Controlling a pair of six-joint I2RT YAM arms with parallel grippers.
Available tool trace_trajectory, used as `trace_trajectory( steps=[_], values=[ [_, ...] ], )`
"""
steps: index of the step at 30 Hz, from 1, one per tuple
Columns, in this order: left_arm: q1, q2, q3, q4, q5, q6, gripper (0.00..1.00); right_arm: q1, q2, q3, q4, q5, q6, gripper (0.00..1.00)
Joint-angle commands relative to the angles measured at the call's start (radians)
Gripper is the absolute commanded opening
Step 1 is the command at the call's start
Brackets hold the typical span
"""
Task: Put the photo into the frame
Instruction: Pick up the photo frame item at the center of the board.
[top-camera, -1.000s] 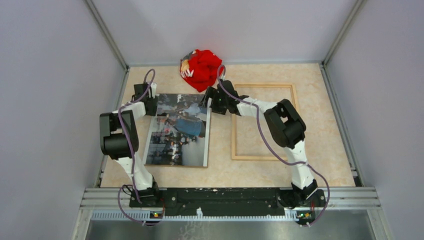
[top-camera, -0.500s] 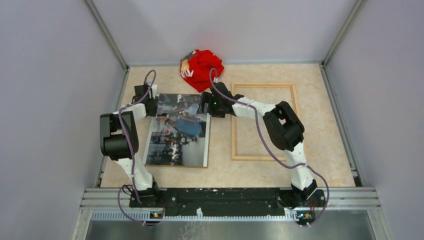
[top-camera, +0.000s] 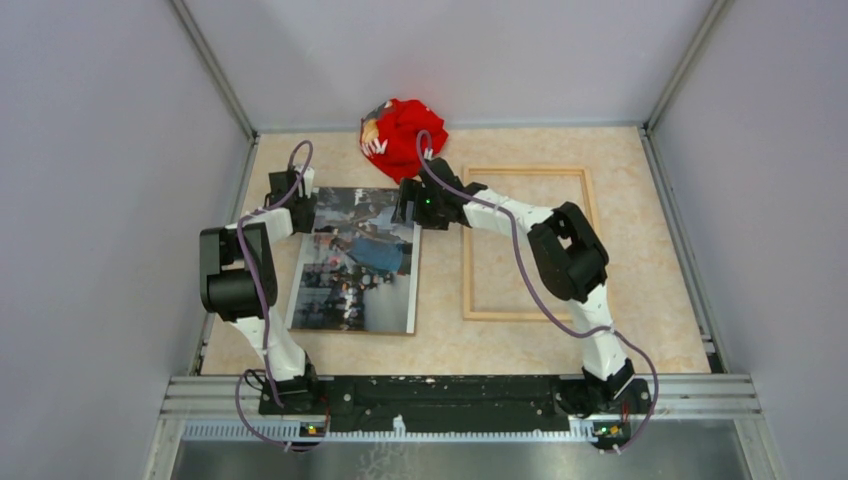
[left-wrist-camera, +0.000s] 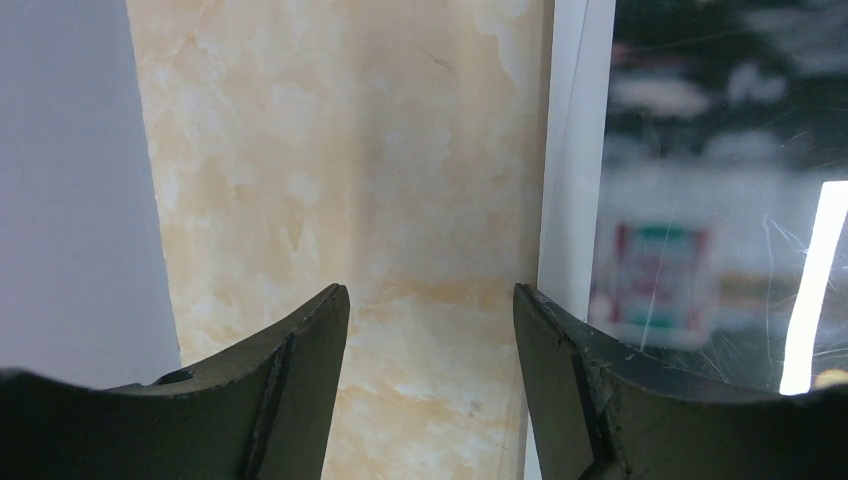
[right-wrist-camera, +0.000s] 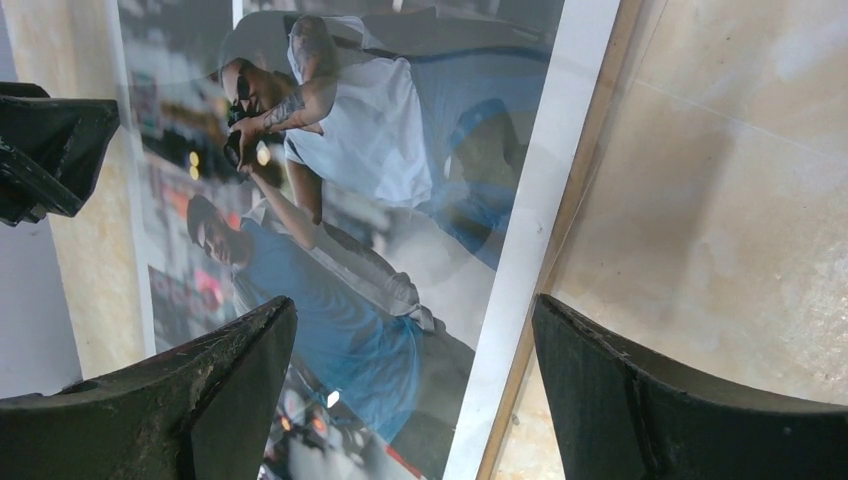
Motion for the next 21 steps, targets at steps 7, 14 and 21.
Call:
trace_trajectory(
  steps=[7, 14, 21],
  values=[
    [-0.023, 0.029, -0.053, -0.115, 0.072, -0.012, 0.69, 0.032, -0.135, -0.034, 0.203, -0.128, 0.086, 0.86],
    [-0.024, 0.027, -0.055, -0.111, 0.061, -0.007, 0.69, -0.015, -0.216, -0.226, 0.573, -0.288, 0.304, 0.86],
    [-0.023, 0.026, -0.054, -0.113, 0.06, -0.011, 0.69, -0.019, -0.168, -0.262, 0.597, -0.327, 0.336, 0.84]
  ],
)
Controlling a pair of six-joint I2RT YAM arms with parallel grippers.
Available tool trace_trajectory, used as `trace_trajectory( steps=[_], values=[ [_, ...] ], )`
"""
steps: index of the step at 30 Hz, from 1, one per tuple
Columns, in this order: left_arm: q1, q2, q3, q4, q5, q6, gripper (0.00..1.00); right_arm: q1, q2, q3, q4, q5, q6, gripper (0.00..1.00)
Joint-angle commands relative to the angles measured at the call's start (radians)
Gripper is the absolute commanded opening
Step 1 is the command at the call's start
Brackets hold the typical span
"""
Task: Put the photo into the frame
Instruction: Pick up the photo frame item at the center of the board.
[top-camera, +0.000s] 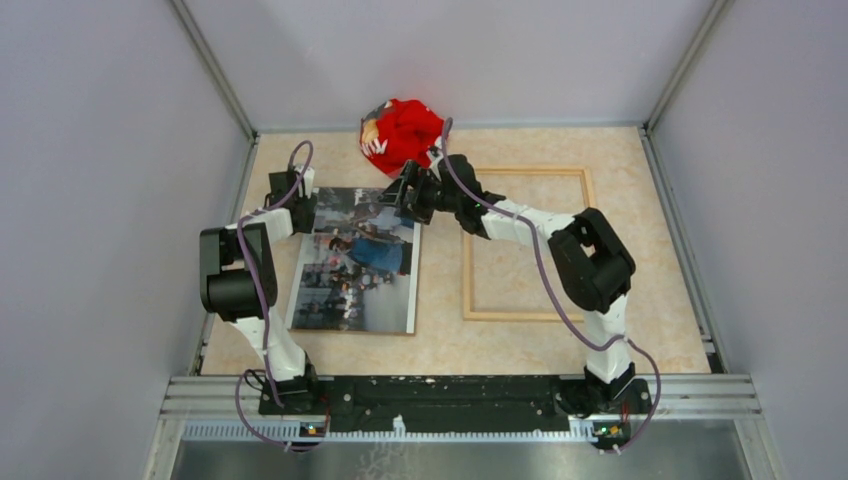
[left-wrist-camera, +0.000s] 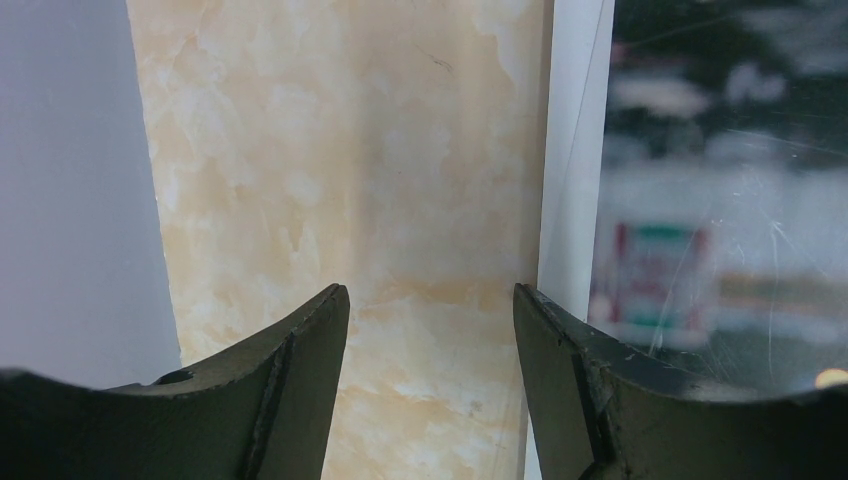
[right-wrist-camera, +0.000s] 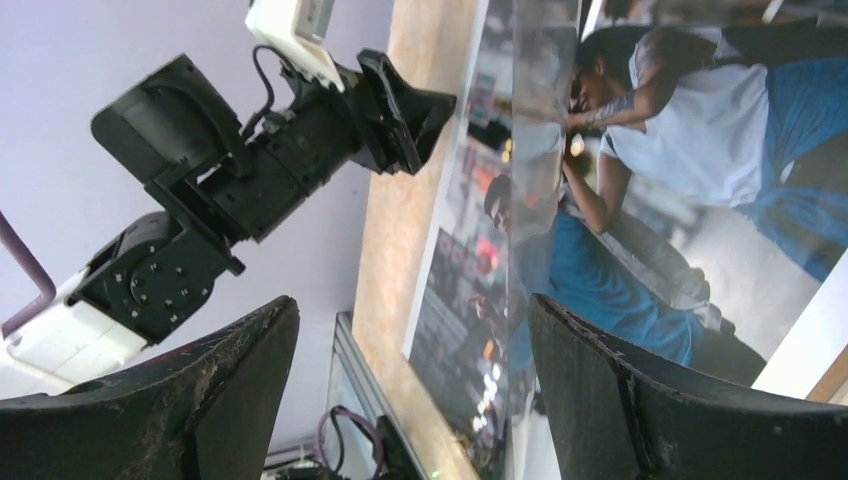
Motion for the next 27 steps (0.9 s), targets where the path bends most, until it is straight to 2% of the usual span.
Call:
trace_trajectory(
  steps=[1, 5, 8, 15, 19, 23, 26, 27],
  values=[
    [-0.024, 0.027, -0.051, -0.117, 0.06, -0.011, 0.69, 0.001, 0.001, -0.026, 0.077, -0.043, 0.036, 0.84],
    [-0.023, 0.03, -0.049, -0.117, 0.058, -0.012, 0.69, 0.001, 0.002, -0.055, 0.068, -0.035, 0.026, 0.83],
    [-0.022, 0.032, -0.046, -0.119, 0.058, -0.013, 0.69, 0.002, 0.008, -0.063, 0.073, -0.037, 0.027, 0.78],
    [-0.022, 0.032, -0.031, -0.136, 0.06, -0.018, 0.69, 0.032, 0.04, -0.077, 0.01, 0.005, 0.005, 0.73],
    [-0.022, 0.033, -0.03, -0.141, 0.059, -0.019, 0.69, 0.042, 0.053, -0.101, 0.018, 0.028, 0.026, 0.44],
    [-0.021, 0.027, -0.024, -0.152, 0.058, -0.017, 0.69, 0.036, 0.025, -0.089, -0.047, 0.068, 0.001, 0.1],
    [-0.019, 0.018, 0.003, -0.19, 0.073, -0.017, 0.71, 0.018, -0.014, -0.063, -0.11, 0.085, -0.031, 0.01],
    [-0.017, 0.011, 0.022, -0.217, 0.083, -0.018, 0.73, 0.005, -0.031, -0.052, -0.126, 0.08, -0.041, 0.0]
  ],
)
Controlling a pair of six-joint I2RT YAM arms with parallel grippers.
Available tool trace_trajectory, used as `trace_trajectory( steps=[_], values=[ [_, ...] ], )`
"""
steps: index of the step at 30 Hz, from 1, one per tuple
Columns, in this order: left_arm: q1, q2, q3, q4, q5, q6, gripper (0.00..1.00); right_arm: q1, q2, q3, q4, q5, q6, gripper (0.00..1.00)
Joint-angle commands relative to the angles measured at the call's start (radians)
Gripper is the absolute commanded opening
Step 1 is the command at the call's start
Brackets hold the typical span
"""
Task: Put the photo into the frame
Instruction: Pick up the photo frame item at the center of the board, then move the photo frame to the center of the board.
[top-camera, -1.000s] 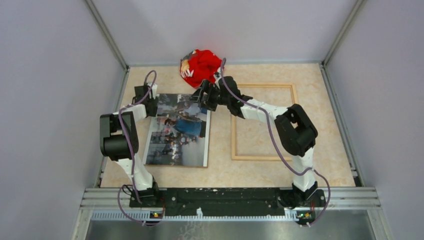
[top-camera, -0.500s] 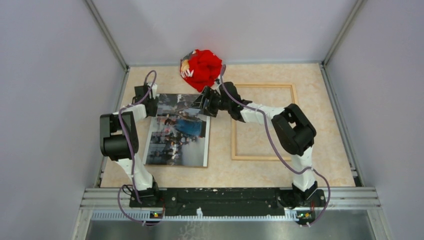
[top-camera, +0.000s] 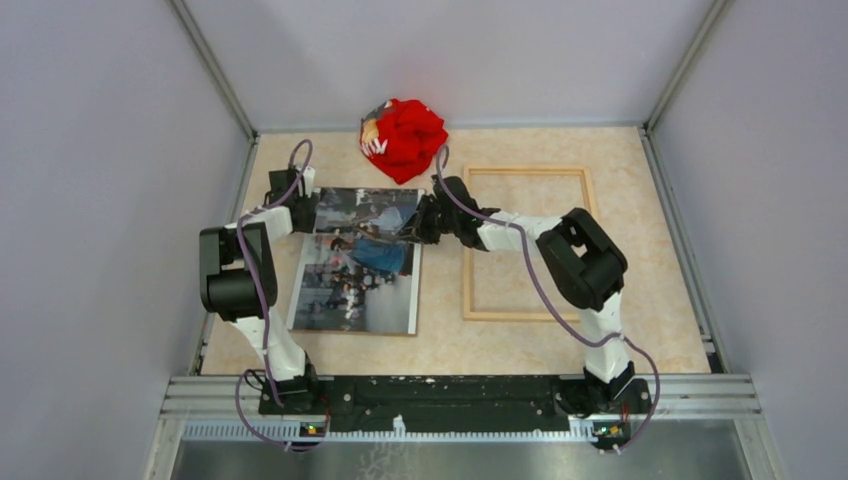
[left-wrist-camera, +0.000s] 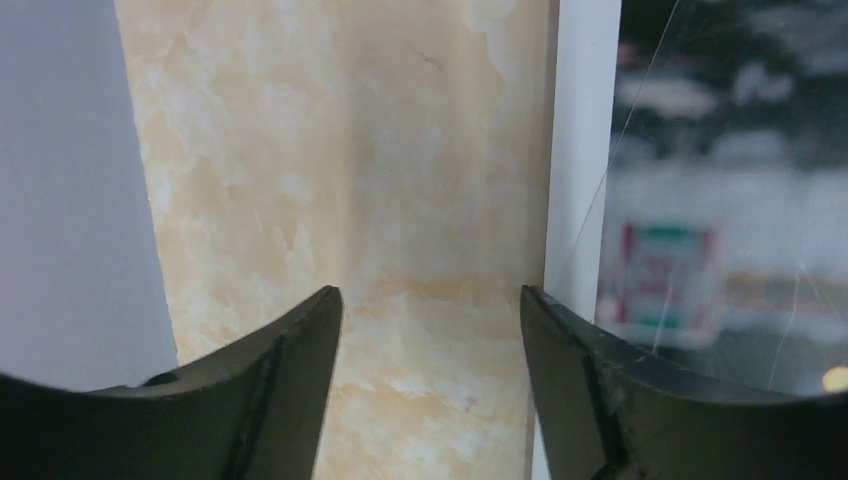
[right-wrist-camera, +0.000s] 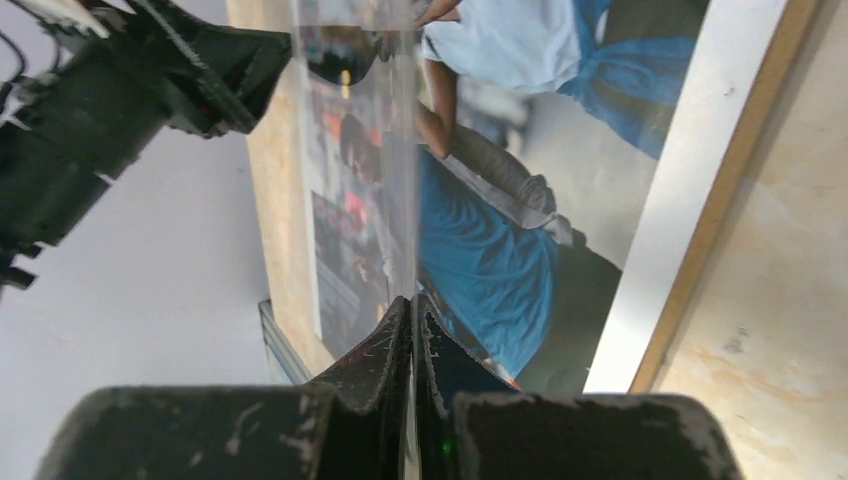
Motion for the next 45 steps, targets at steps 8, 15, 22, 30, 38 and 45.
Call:
trace_trajectory(
  steps=[8, 15, 22, 30, 38, 45],
  values=[
    [0.029, -0.111, 0.262, -0.553, 0.3, 0.053, 0.99, -0.106, -0.232, 0.208, -0.272, -0.09, -0.248, 0.0],
    [0.031, -0.22, 0.454, -0.8, 0.505, 0.162, 0.98, -0.107, -0.349, 0.456, -0.598, -0.111, -0.501, 0.0],
    [-0.029, -0.286, 0.416, -0.825, 0.6, 0.209, 0.98, -0.132, -0.491, 0.591, -0.895, 0.063, -0.613, 0.0],
    [-0.254, -0.215, 0.378, -0.712, 0.577, 0.074, 0.98, -0.316, -0.719, 0.508, -1.107, 0.08, -0.627, 0.0],
    [-0.48, 0.009, 0.491, -0.582, 0.584, -0.135, 0.98, -0.381, -0.916, 0.589, -1.293, 0.387, -0.617, 0.0],
    [-0.638, 0.235, 0.679, -0.533, 0.607, -0.259, 0.98, -0.381, -0.965, 0.555, -1.307, 0.485, -0.586, 0.0]
  ],
)
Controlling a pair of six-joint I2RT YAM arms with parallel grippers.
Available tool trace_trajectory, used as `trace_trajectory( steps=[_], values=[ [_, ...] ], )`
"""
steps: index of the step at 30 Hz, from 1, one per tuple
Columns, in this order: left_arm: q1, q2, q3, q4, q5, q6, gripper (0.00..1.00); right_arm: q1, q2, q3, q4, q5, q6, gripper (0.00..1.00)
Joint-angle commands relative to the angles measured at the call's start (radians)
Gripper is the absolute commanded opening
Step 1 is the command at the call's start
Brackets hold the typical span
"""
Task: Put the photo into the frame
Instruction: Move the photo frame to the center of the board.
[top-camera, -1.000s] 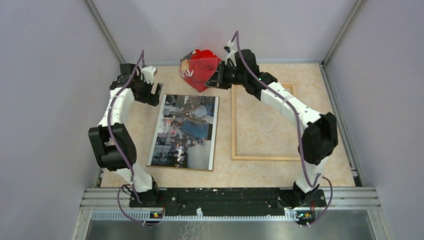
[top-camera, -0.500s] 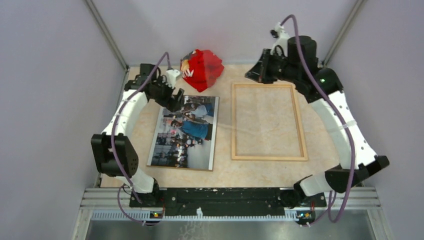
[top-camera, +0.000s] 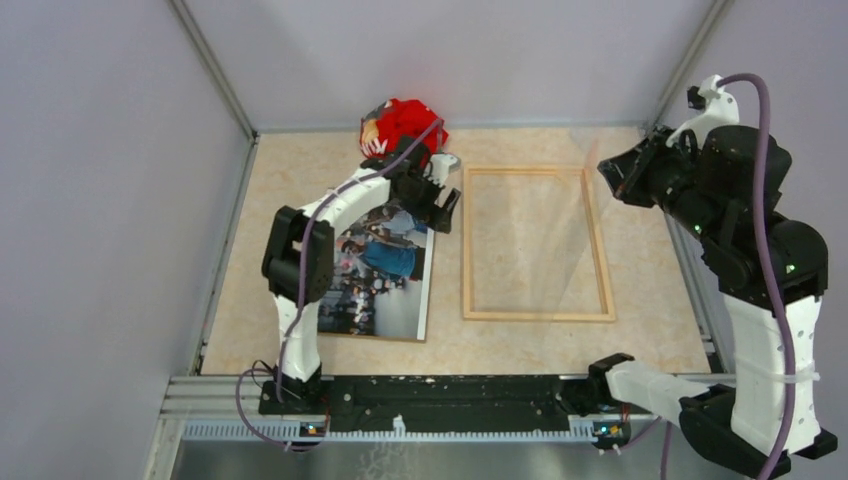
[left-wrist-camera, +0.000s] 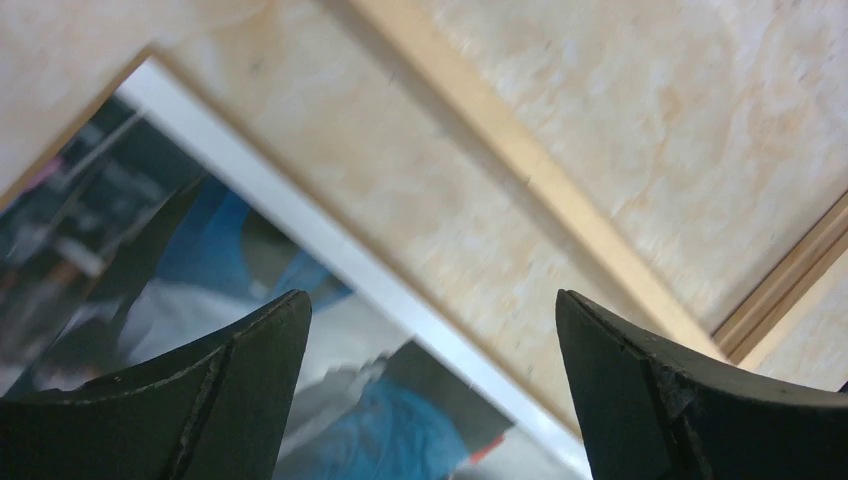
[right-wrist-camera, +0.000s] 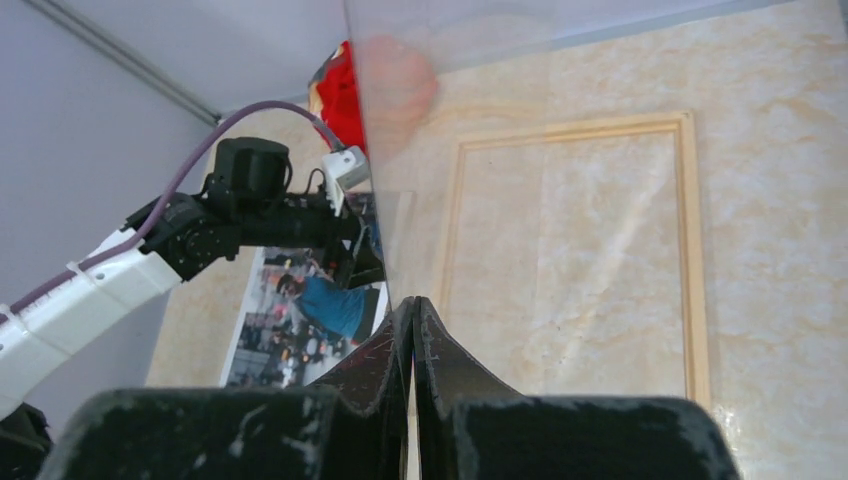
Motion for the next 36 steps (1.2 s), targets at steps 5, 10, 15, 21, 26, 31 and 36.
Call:
trace_trajectory(
  steps=[5, 10, 15, 21, 26, 31, 36],
  values=[
    [-0.135, 0.204, 0.208, 0.091, 0.019, -0.166, 0.93, -0.002, -0.008, -0.057, 0.001, 0.072, 0.012, 0.0],
    [-0.173, 0.267, 0.213, 0.106, -0.013, -0.175, 0.89, -0.002, -0.005, -0.071, 0.012, 0.078, 0.0, 0.0],
    [-0.183, 0.287, 0.178, 0.08, -0.118, -0.153, 0.71, -0.002, -0.007, -0.084, 0.03, 0.058, -0.002, 0.0],
    [-0.181, 0.186, -0.024, 0.145, -0.232, -0.098, 0.57, -0.002, -0.007, -0.087, 0.059, 0.027, -0.003, 0.0],
    [-0.168, 0.122, -0.147, 0.154, -0.318, -0.079, 0.57, -0.002, -0.006, -0.099, 0.082, 0.009, 0.0, 0.0],
    [-0.129, 0.072, -0.246, 0.177, -0.35, -0.045, 0.57, -0.002, -0.009, -0.115, 0.1, -0.011, 0.005, 0.0],
    [-0.109, 0.023, -0.32, 0.206, -0.426, 0.034, 0.58, -0.002, -0.012, -0.132, 0.123, -0.041, 0.018, 0.0]
  ],
)
